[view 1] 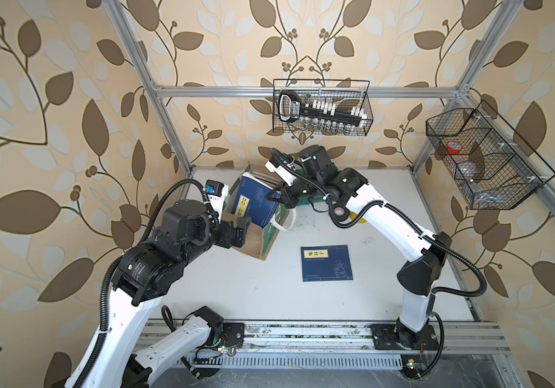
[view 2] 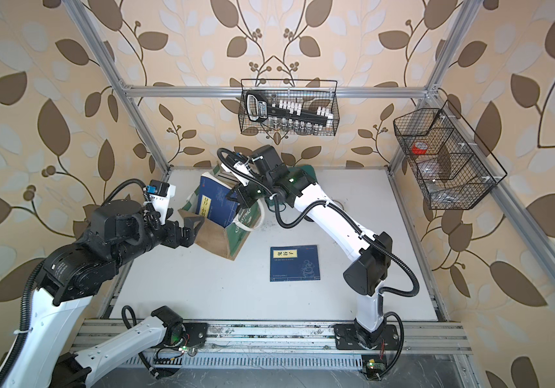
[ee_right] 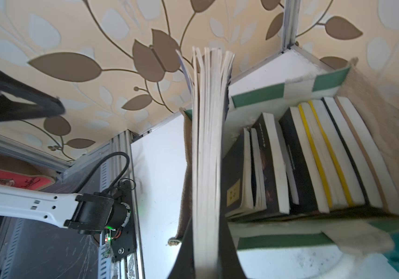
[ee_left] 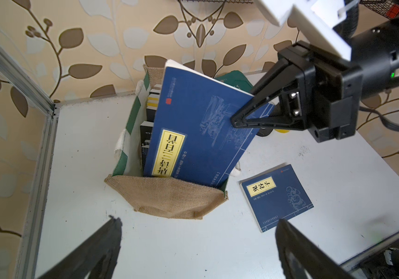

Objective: Put the books into the canvas bag
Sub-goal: Place the book in the canvas bag.

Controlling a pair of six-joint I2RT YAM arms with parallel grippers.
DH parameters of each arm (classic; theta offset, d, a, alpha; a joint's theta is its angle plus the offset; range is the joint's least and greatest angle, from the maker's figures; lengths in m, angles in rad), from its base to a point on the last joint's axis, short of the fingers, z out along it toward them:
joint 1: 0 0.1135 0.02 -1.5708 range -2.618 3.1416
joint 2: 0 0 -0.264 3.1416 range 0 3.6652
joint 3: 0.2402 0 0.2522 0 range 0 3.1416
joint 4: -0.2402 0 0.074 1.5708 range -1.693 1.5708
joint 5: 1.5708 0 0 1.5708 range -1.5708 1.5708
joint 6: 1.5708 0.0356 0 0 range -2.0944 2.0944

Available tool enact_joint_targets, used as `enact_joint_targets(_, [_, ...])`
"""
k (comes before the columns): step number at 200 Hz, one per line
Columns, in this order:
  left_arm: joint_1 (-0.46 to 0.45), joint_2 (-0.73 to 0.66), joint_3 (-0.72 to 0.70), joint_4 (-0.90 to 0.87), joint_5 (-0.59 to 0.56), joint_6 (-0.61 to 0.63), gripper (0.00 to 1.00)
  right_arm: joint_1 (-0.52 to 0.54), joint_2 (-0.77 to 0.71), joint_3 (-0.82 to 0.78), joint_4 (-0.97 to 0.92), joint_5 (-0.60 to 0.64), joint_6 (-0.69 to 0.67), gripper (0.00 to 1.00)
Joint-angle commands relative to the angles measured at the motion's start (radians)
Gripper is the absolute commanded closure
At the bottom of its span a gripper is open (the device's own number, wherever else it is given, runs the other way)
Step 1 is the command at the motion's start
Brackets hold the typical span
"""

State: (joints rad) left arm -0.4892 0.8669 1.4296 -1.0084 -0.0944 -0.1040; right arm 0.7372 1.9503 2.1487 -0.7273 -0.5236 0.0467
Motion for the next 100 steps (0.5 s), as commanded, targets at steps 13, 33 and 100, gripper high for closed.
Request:
enact_joint_targets(13, [0.007,-0.002,-0.029,0.042,0.019,0.001,0.01,0.005,0.129,0.132,-0.107,-0.24,-0.007,1.0])
enact_joint_targets(33, [0.006,-0.005,-0.04,0.044,0.02,-0.002,0.01,0.018,0.192,0.18,-0.143,-0.222,-0.003,1.0])
enact_joint_targets(100, [0.006,-0.014,-0.052,0.064,0.022,-0.007,0.01,0.092,0.275,0.165,-0.14,-0.008,0.039,1.0])
